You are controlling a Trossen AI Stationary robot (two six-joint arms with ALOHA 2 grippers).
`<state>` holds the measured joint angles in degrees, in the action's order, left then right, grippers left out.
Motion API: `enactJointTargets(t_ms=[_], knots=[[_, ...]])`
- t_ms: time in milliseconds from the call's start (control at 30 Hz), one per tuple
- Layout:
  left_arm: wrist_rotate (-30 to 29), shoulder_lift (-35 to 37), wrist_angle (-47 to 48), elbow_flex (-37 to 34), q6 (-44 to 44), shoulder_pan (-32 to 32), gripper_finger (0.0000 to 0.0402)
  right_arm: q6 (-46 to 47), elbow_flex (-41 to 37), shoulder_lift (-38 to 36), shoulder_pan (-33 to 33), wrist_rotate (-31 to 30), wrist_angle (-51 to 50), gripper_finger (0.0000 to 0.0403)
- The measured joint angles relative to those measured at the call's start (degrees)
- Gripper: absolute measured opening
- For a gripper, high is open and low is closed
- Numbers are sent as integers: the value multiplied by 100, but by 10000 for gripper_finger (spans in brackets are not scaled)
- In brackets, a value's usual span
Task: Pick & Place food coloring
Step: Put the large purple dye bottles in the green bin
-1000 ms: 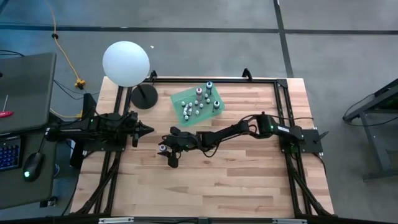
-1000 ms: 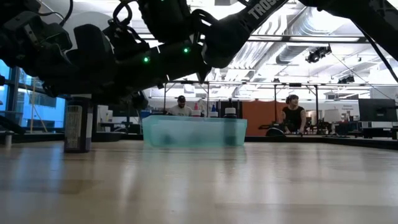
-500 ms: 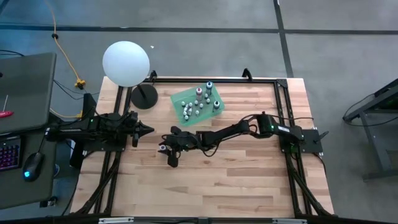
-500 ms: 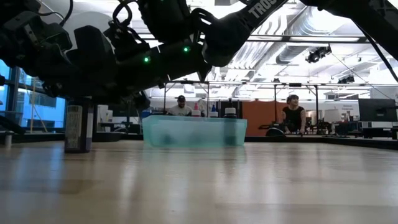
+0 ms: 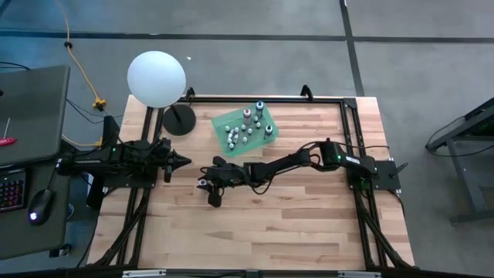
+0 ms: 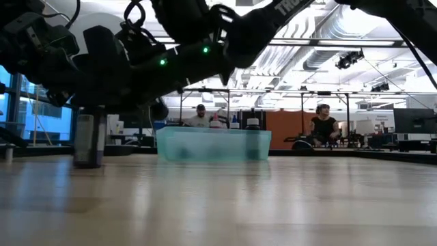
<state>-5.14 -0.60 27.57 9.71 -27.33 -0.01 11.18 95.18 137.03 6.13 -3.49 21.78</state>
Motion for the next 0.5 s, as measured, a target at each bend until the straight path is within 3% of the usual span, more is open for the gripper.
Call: enactJointTargets(t_ms=[500], knots=[[2,-2,0,-1,0,-2,0,197,-20,-1047,0,-533,-1320,116]])
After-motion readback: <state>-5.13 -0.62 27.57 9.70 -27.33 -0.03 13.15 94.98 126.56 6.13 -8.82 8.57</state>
